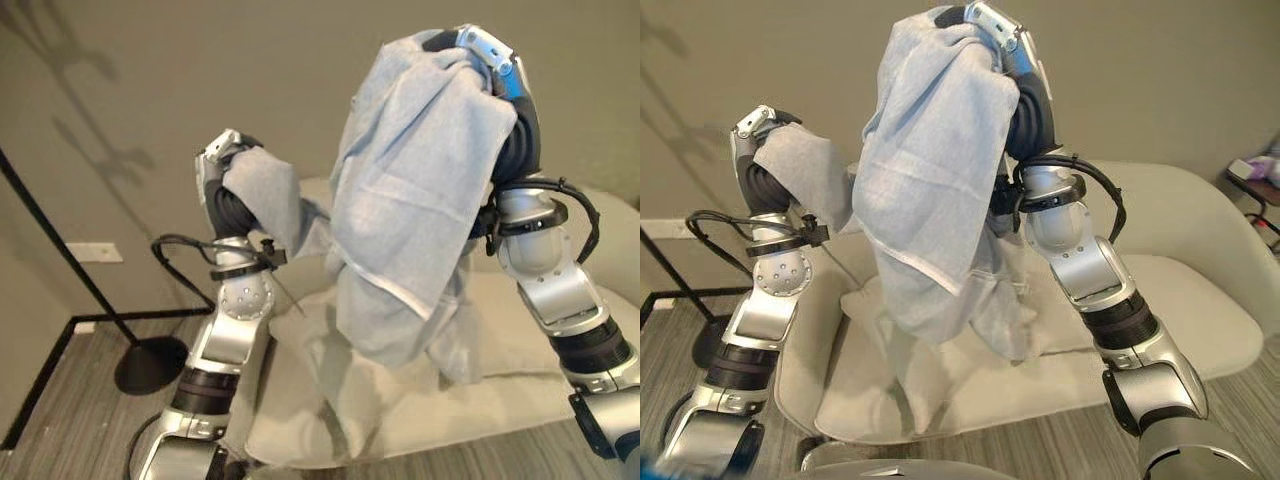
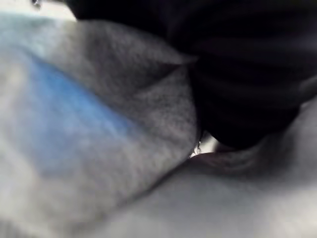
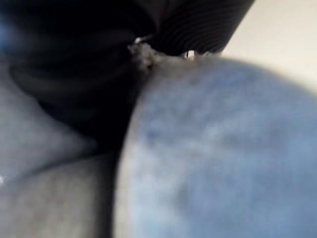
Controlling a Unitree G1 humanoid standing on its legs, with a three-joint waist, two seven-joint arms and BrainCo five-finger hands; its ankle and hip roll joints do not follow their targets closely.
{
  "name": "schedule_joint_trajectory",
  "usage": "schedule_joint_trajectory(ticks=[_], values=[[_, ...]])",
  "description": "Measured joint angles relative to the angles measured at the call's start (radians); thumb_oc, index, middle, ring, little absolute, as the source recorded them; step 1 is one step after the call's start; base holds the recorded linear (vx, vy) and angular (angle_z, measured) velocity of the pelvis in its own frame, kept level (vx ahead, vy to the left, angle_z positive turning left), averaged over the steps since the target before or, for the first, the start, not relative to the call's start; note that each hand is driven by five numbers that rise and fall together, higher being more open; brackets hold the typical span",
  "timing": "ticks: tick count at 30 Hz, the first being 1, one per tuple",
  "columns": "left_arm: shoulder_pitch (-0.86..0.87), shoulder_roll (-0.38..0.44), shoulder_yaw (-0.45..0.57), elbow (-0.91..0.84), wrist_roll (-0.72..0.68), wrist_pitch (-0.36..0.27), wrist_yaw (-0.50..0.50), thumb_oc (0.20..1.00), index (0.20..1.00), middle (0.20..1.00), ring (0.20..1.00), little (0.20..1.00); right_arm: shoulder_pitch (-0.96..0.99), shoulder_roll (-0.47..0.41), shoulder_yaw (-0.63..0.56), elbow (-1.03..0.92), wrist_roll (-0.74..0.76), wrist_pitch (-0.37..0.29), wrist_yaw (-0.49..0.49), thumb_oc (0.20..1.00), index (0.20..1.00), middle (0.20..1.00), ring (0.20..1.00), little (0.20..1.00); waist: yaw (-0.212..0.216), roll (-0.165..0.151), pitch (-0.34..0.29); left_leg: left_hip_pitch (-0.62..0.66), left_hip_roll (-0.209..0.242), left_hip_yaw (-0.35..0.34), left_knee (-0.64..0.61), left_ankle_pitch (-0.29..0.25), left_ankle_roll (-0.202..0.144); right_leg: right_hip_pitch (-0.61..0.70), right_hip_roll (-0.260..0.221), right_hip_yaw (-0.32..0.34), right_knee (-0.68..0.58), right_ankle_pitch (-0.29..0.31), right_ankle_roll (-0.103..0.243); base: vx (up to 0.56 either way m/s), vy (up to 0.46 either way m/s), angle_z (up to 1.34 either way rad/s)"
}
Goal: Hang the clothes on the sofa on the clothes rack.
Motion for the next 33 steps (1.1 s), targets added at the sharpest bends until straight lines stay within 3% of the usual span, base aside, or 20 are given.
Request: schedule_joint_trajectory(ticks=[3,5,6,7,8,10,11,13,14,15,17,19,20,21,23,24,25,26,32,33], values=[[-0.034,0.004,-0.012,0.022,-0.004,-0.017,0.003,0.200,0.200,0.200,0.200,0.200,0.007,-0.012,0.011,0.015,0.002,0.005,0.011,0.200,0.200,0.200,0.200,0.200,-0.018,0.033,-0.011,0.039,0.043,-0.147,0.058,0.027,-0.035,-0.108,-0.101,0.094,0.190,-0.053,0.058,0.07,0.575,-0.68],[-0.047,0.007,0.006,0.017,-0.003,-0.027,0.005,0.200,0.200,0.200,0.200,0.200,-0.030,-0.033,0.030,0.013,0.013,0.009,0.013,0.200,0.200,0.200,0.200,0.200,-0.027,0.061,-0.016,0.063,0.030,-0.213,0.056,0.054,0.002,-0.170,-0.172,0.160,0.273,-0.067,0.116,0.13,0.721,-0.38],[-0.054,-0.015,0.020,0.023,-0.003,-0.030,0.009,0.200,0.200,0.200,0.200,0.200,-0.020,-0.044,0.005,0.009,0.019,0.006,0.013,0.200,0.200,0.200,0.200,0.200,-0.041,0.104,-0.030,0.049,-0.002,-0.245,0.078,-0.010,-0.045,-0.164,-0.229,0.149,0.277,-0.049,0.185,0.12,0.591,0.35],[-0.059,-0.017,0.023,0.022,-0.003,-0.030,0.009,0.200,0.200,0.200,0.200,0.200,0.005,-0.037,-0.023,-0.007,0.020,0.008,0.009,0.200,0.200,0.200,0.200,0.200,-0.059,0.106,-0.033,0.045,-0.033,-0.237,0.071,-0.078,-0.089,-0.148,-0.288,0.115,0.290,-0.047,0.166,0.11,0.445,1.04],[-0.048,-0.008,0.033,0.021,-0.005,-0.030,0.015,0.200,0.200,0.200,0.200,0.200,0.083,0.011,-0.048,-0.018,0.019,0.004,0.004,0.200,0.200,0.200,0.200,0.200,-0.056,0.032,-0.045,0.028,-0.135,-0.247,0.087,-0.078,-0.074,-0.115,-0.390,0.096,0.245,0.018,0.148,0.12,0.498,0.96],[-0.046,0.012,0.028,0.030,-0.019,-0.027,0.019,0.200,0.200,0.200,0.200,0.200,0.126,0.025,-0.063,-0.008,0.014,0.014,0.014,0.200,0.200,0.200,0.200,0.200,0.015,-0.002,-0.070,-0.026,-0.190,-0.246,0.139,-0.127,-0.062,-0.073,-0.426,0.038,0.169,0.129,0.148,0.20,0.776,0.59],[-0.038,0.042,0.028,0.042,-0.024,-0.025,0.026,0.200,0.200,0.200,0.200,0.200,0.173,0.061,-0.097,-0.014,-0.002,0.018,0.012,0.200,0.200,0.200,0.200,0.200,0.053,-0.023,-0.068,-0.064,-0.218,-0.243,0.205,-0.153,-0.013,-0.053,-0.448,0.030,0.118,0.241,0.186,0.15,0.645,0.43],[-0.004,0.096,0.017,0.037,-0.021,-0.022,0.018,0.200,0.200,0.200,0.200,0.200,0.185,0.088,-0.101,-0.023,-0.010,0.028,0.011,0.200,0.200,0.200,0.200,0.200,0.068,-0.041,-0.059,-0.101,-0.269,-0.241,0.273,-0.201,0.053,-0.074,-0.519,0.014,0.140,0.338,0.125,0.13,0.575,0.32],[0.033,0.127,0.021,0.025,-0.017,-0.022,0.011,0.200,0.200,0.200,0.200,0.200,0.189,0.105,-0.093,-0.021,-0.016,0.032,0.011,0.200,0.200,0.200,0.200,0.200,0.075,-0.045,-0.057,-0.091,-0.311,-0.209,0.286,-0.218,0.071,-0.098,-0.553,0.002,0.148,0.442,0.114,0.17,0.669,-0.14],[0.087,0.145,0.049,0.002,0.004,-0.015,0.017,0.200,0.200,0.200,0.200,0.200,0.174,0.107,-0.079,-0.033,-0.023,0.040,0.010,0.200,0.200,0.200,0.200,0.200,0.103,-0.030,-0.049,-0.088,-0.323,-0.170,0.301,-0.251,0.111,-0.109,-0.589,-0.034,0.115,0.657,0.055,0.21,0.580,-0.42],[0.114,0.157,0.070,0.003,0.019,0.004,0.016,0.200,0.200,0.200,0.200,0.200,0.180,0.162,-0.076,-0.034,-0.025,0.039,0.000,0.200,0.200,0.200,0.200,0.200,0.113,-0.029,-0.044,-0.041,-0.337,-0.119,0.259,-0.232,0.120,-0.128,-0.679,-0.211,0.246,0.596,0.107,0.19,0.351,-0.37],[0.140,0.152,0.125,-0.039,0.033,0.025,0.030,0.200,0.200,0.200,0.200,0.200,0.163,0.164,-0.059,-0.039,-0.048,0.042,0.007,0.200,0.200,0.200,0.200,0.200,0.126,-0.021,-0.043,0.003,-0.372,-0.110,0.217,-0.233,0.180,-0.099,-0.641,-0.258,0.391,0.548,0.157,0.21,0.390,-0.03],[0.164,0.159,0.156,-0.074,0.061,0.027,0.034,0.200,0.200,0.200,0.200,0.200,0.173,0.156,-0.069,-0.064,-0.051,0.045,0.008,0.200,0.200,0.200,0.200,0.200,0.128,-0.025,-0.041,0.010,-0.390,-0.131,0.184,-0.210,0.195,-0.061,-0.606,-0.269,0.380,0.558,0.140,0.18,0.287,0.54],[0.194,0.151,0.186,-0.119,0.081,0.032,0.054,0.200,0.200,0.200,0.200,0.200,0.197,0.125,-0.098,-0.097,-0.051,0.035,0.006,0.200,0.200,0.200,0.200,0.200,0.098,-0.021,-0.041,0.022,-0.404,-0.163,0.131,-0.179,0.219,-0.048,-0.581,-0.255,0.388,0.453,0.221,0.13,0.253,0.53],[0.217,0.133,0.199,-0.139,0.087,0.034,0.064,0.200,0.200,0.200,0.200,0.200,0.211,0.079,-0.118,-0.098,-0.051,0.031,0.007,0.200,0.200,0.200,0.200,0.200,0.098,0.009,-0.034,0.052,-0.403,-0.189,0.052,-0.139,0.226,-0.056,-0.505,-0.229,0.396,0.300,0.244,0.07,0.143,0.47],[0.222,0.112,0.189,-0.147,0.088,0.032,0.064,0.200,0.200,0.200,0.200,0.200,0.234,0.027,-0.143,-0.093,-0.051,0.028,0.007,0.200,0.200,0.200,0.200,0.200,0.094,0.021,-0.031,0.067,-0.413,-0.212,0.001,-0.113,0.252,-0.086,-0.397,-0.186,0.379,0.175,0.250,0.05,0.063,0.80],[0.224,0.109,0.177,-0.155,0.088,0.032,0.064,0.200,0.200,0.200,0.200,0.200,0.261,-0.019,-0.171,-0.091,-0.050,0.021,0.007,0.200,0.200,0.200,0.200,0.200,0.069,0.024,-0.026,0.058,-0.407,-0.243,-0.021,-0.086,0.235,-0.112,-0.266,-0.108,0.312,0.075,0.231,0.08,0.077,0.84],[0.228,0.111,0.168,-0.154,0.089,0.032,0.061,0.200,0.200,0.200,0.200,0.200,0.265,-0.033,-0.179,-0.084,-0.050,0.019,0.006,0.200,0.200,0.200,0.200,0.200,0.054,0.017,-0.026,0.064,-0.423,-0.253,-0.038,-0.076,0.245,-0.128,-0.224,-0.104,0.285,0.050,0.220,0.09,0.108,0.68],[0.277,0.071,0.151,-0.155,0.117,0.032,0.031,0.200,0.200,0.200,0.200,0.200,0.264,-0.040,-0.195,-0.089,-0.050,0.003,0.003,0.200,0.200,0.200,0.200,0.200,0.043,-0.025,-0.046,0.088,-0.526,-0.267,-0.108,-0.041,0.226,-0.028,-0.140,-0.107,0.035,0.001,0.115,0.10,0.004,0.13],[0.302,0.065,0.155,-0.157,0.125,0.031,0.028,0.200,0.200,0.200,0.200,0.200,0.266,-0.033,-0.195,-0.087,-0.050,0.000,0.003,0.200,0.200,0.200,0.200,0.200,0.040,-0.008,-0.043,0.092,-0.518,-0.265,-0.109,-0.041,0.224,-0.009,-0.121,-0.106,-0.006,0.017,0.090,0.10,-0.006,-0.04]])
